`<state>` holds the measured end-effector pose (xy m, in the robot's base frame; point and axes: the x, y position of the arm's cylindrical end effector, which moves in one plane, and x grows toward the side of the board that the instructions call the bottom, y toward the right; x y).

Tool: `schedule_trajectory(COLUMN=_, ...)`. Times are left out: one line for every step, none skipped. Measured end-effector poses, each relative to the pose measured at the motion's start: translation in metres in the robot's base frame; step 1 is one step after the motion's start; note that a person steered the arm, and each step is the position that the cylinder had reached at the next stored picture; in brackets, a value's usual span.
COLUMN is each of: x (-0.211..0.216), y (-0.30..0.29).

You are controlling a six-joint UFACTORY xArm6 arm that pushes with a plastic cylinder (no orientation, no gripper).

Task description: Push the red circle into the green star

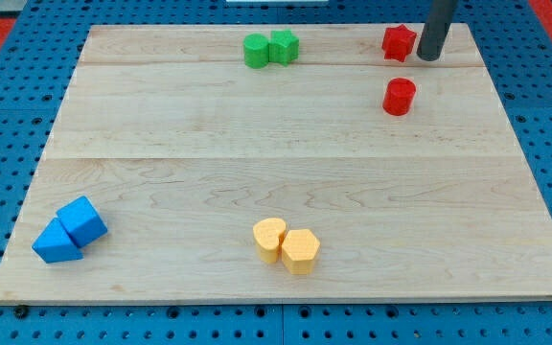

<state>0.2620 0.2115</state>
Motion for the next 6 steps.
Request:
schedule_trajectory(x=0.016, y=0.0)
schedule_trajectory(x=0.026, y=-0.015)
schedule_trajectory(x=0.027, y=-0.027)
schedule_trajectory(x=0.027, y=-0.025)
schedule_trajectory(x=0.027, y=-0.054)
schedule_trajectory(x=0.051, y=-0.05)
